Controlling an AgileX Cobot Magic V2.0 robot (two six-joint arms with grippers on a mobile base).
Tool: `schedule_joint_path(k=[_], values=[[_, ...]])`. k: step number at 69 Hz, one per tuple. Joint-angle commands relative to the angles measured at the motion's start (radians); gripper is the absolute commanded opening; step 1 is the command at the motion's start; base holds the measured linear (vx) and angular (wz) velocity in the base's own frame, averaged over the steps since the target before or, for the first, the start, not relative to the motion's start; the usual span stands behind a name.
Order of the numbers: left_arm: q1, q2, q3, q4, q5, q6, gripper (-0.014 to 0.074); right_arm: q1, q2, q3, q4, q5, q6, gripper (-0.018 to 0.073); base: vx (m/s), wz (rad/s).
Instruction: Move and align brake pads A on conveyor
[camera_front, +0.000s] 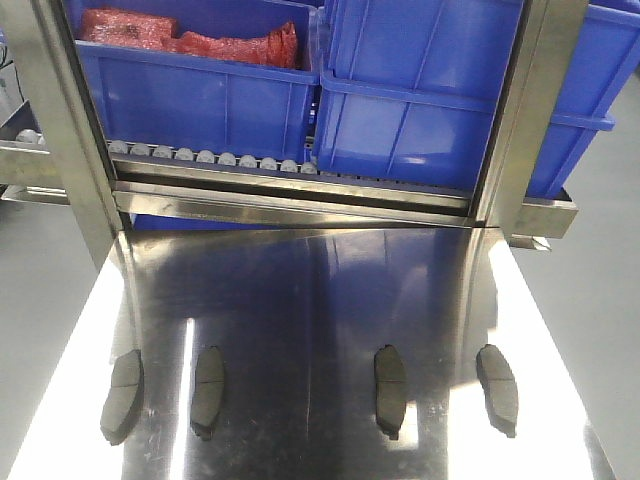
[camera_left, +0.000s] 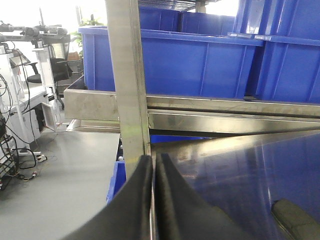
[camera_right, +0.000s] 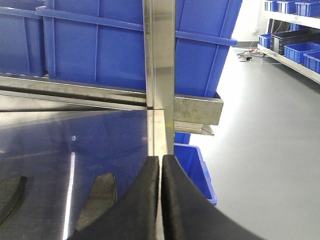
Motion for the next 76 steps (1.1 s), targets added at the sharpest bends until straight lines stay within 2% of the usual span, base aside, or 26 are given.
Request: schedule_joint_path(k=[1,60,69,76], values=[[-0.003,-0.014,0.018,-0.002,-0.073,-0.009,-0.0006,-0.001,-0.013,0.010,-0.006,-0.074,-0.009,-0.0007,0.00,0.00],[-0.003,-0.014,0.018,-0.002,-0.079,-0.009,-0.0006,-0.001,-0.013,0.010,-0.006,-0.074,-0.009,-0.0007,0.00,0.00],[-0.003,-0.014,0.017,-0.002,-0.121,-0.009,-0.0006,-0.001,-0.013,0.010,-0.006,-0.074,-0.009,-0.0007,0.00,0.00],[-0.003,-0.014,0.017,-0.002,-0.201,-0.009,-0.0006,-0.001,-0.013,0.010,-0.006,-0.074,-0.009,-0.0007,0.00,0.00]])
